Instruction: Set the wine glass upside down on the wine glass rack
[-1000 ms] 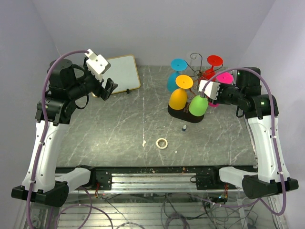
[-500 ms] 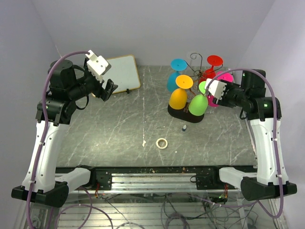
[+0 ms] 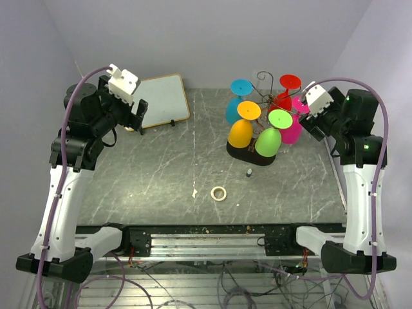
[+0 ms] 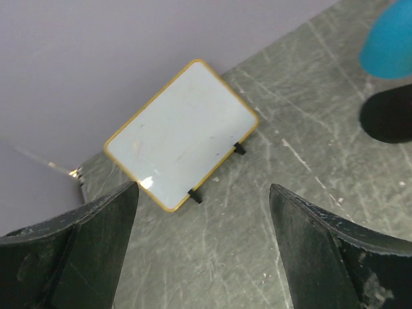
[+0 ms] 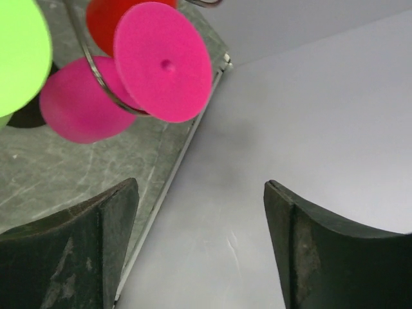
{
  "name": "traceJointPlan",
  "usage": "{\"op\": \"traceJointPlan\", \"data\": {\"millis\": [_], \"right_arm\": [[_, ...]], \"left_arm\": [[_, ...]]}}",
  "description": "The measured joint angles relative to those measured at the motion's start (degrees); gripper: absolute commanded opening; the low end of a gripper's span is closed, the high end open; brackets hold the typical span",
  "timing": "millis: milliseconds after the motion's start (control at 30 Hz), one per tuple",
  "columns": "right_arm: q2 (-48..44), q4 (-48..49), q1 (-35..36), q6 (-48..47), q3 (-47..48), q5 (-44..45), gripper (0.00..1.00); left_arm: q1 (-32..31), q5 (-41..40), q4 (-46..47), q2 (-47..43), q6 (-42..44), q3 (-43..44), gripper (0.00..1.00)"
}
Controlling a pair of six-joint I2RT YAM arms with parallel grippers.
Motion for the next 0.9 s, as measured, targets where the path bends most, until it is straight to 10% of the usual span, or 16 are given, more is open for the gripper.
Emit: {"op": "traceJointPlan", "data": {"millis": [167, 900], "right_arm": [[0.0, 2.6, -1.5, 3.0, -0.6, 1.1, 0.99], [0.5, 16.2, -2.7, 10.4, -6.7, 8.1, 1.00]], "left_arm": [[0.2, -7.4, 1.7, -1.2, -1.0, -1.6, 0.99], [0.8, -22.1, 9.6, -1.6, -3.0, -9.5, 0.99]]}}
